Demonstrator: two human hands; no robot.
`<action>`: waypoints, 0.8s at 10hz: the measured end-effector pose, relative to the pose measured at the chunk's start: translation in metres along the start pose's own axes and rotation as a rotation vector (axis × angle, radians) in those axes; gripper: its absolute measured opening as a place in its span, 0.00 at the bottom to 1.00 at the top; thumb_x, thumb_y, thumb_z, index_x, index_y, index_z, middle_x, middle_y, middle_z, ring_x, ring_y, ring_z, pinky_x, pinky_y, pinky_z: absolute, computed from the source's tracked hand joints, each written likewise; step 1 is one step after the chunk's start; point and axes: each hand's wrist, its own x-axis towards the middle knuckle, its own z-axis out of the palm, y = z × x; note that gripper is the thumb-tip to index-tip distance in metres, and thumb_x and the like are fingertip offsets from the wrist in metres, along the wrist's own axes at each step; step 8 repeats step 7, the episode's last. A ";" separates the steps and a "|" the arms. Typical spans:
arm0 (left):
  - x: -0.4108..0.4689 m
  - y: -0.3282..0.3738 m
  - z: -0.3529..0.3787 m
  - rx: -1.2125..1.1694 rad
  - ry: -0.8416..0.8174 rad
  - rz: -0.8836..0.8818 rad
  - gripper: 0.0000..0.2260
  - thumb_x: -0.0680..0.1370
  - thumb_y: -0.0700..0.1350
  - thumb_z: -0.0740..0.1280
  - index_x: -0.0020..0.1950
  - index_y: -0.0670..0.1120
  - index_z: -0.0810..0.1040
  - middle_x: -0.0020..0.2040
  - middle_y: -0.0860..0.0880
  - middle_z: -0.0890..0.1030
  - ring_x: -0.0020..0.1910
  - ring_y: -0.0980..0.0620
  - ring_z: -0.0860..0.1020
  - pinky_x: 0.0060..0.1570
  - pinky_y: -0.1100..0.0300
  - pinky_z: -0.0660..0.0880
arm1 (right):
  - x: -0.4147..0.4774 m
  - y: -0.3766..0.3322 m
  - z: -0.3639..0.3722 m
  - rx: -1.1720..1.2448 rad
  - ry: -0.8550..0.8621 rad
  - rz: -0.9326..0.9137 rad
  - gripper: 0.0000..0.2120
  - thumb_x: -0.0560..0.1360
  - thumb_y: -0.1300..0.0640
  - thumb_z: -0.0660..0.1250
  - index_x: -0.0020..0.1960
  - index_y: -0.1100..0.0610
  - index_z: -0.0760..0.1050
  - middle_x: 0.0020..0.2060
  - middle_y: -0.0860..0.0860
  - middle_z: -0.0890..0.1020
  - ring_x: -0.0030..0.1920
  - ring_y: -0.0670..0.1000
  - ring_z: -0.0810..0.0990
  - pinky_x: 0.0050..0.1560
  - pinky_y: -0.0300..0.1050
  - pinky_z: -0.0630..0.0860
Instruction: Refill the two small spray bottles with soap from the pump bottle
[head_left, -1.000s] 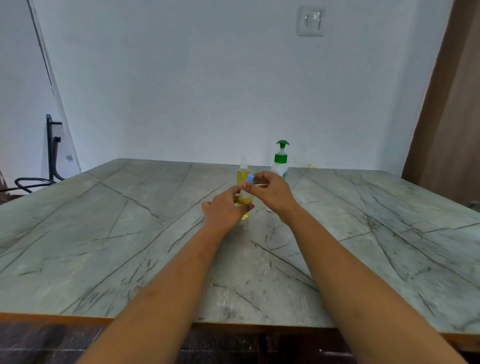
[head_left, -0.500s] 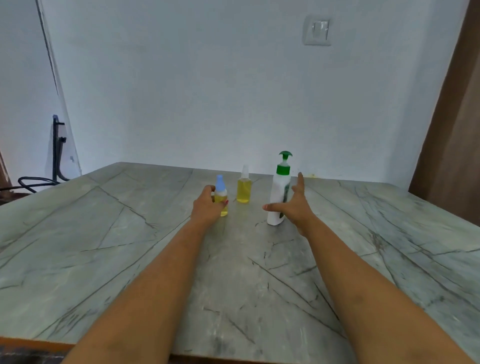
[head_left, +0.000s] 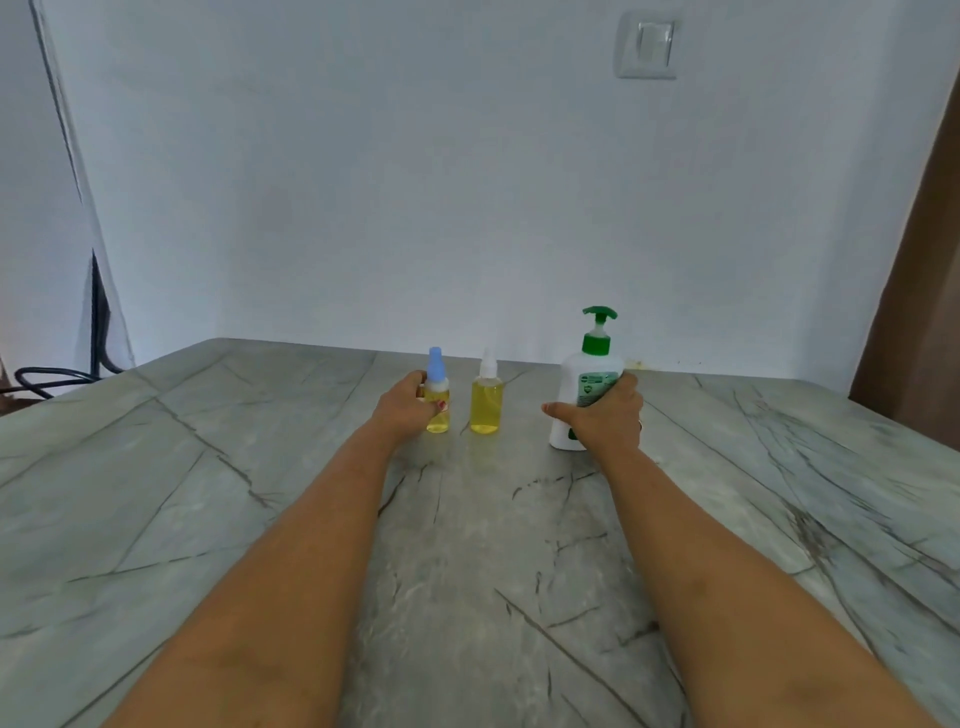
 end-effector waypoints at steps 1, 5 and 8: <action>0.005 -0.002 0.001 -0.021 -0.057 0.005 0.19 0.77 0.43 0.65 0.68 0.46 0.67 0.62 0.45 0.74 0.56 0.49 0.71 0.53 0.58 0.66 | 0.001 0.001 0.005 -0.046 0.021 -0.003 0.48 0.60 0.45 0.79 0.68 0.59 0.55 0.62 0.58 0.67 0.62 0.62 0.69 0.58 0.57 0.69; -0.007 -0.005 -0.002 -0.081 -0.066 -0.050 0.32 0.74 0.39 0.69 0.74 0.47 0.58 0.68 0.42 0.69 0.64 0.44 0.70 0.61 0.54 0.68 | -0.011 0.003 -0.010 -0.140 -0.104 0.125 0.64 0.59 0.40 0.78 0.76 0.57 0.37 0.71 0.62 0.56 0.71 0.64 0.55 0.69 0.60 0.57; -0.025 0.000 -0.020 -0.014 -0.048 -0.062 0.37 0.72 0.33 0.69 0.76 0.47 0.55 0.72 0.40 0.63 0.68 0.42 0.67 0.66 0.49 0.66 | -0.031 -0.002 -0.030 -0.016 -0.044 0.085 0.61 0.60 0.42 0.78 0.76 0.55 0.38 0.72 0.62 0.55 0.72 0.65 0.55 0.70 0.61 0.54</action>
